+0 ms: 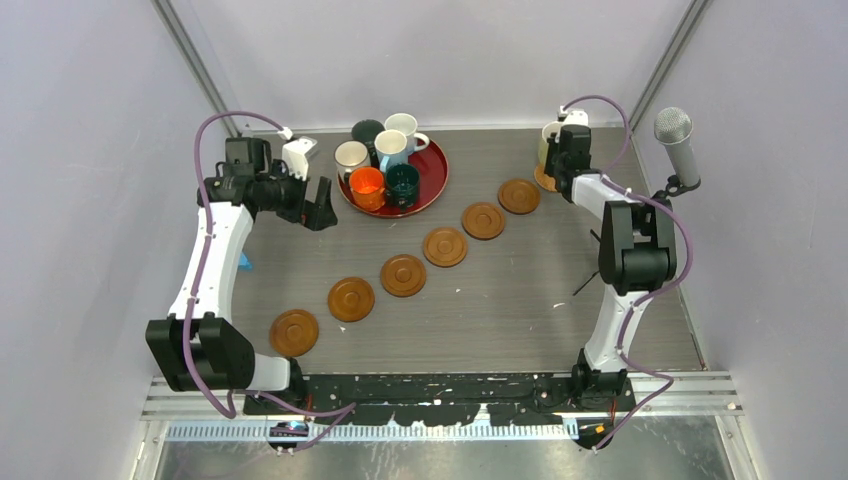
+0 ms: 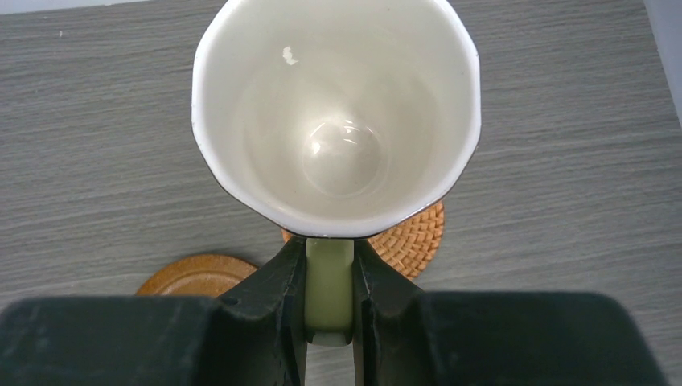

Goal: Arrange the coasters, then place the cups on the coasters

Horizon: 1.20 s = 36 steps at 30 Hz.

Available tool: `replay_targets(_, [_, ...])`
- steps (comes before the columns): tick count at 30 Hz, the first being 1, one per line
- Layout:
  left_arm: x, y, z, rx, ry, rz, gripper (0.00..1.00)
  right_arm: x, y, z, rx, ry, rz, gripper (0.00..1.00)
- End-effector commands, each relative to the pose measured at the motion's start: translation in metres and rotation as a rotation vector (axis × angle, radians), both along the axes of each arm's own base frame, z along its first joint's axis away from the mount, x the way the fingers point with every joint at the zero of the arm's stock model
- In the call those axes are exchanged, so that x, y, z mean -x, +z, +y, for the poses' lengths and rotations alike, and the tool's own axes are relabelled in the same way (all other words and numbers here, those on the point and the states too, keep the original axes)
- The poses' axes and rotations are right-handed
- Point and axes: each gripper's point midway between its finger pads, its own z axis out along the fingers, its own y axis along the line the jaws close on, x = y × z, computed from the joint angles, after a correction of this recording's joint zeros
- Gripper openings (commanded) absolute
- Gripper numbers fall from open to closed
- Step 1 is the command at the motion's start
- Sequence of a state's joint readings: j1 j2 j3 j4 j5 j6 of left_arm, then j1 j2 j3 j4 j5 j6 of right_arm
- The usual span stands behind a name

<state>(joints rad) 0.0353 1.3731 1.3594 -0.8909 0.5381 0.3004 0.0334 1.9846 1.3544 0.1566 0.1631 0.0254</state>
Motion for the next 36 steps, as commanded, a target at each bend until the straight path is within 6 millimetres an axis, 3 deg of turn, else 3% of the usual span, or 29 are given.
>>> replay_targets(1, [-0.006, 0.014, -0.002, 0.011, -0.026, -0.048, 1.00, -0.009, 0.106, -0.008, -0.013, -0.023, -0.288, 0.00])
replay_targets(11, [-0.006, 0.012, -0.003, 0.014, -0.030, -0.044, 1.00, -0.009, 0.094, -0.012, -0.008, -0.021, -0.278, 0.00])
replay_targets(12, [-0.006, 0.012, -0.003, 0.014, -0.029, -0.043, 1.00, -0.010, 0.092, -0.025, -0.006, -0.043, -0.275, 0.00])
replay_targets(14, [-0.007, 0.012, -0.002, 0.013, -0.030, -0.042, 1.00, -0.010, 0.089, -0.027, -0.010, -0.044, -0.270, 0.00])
replay_targets(36, [-0.004, 0.006, -0.001, 0.008, -0.021, -0.013, 1.00, -0.007, 0.060, -0.019, -0.035, 0.015, -0.207, 0.00])
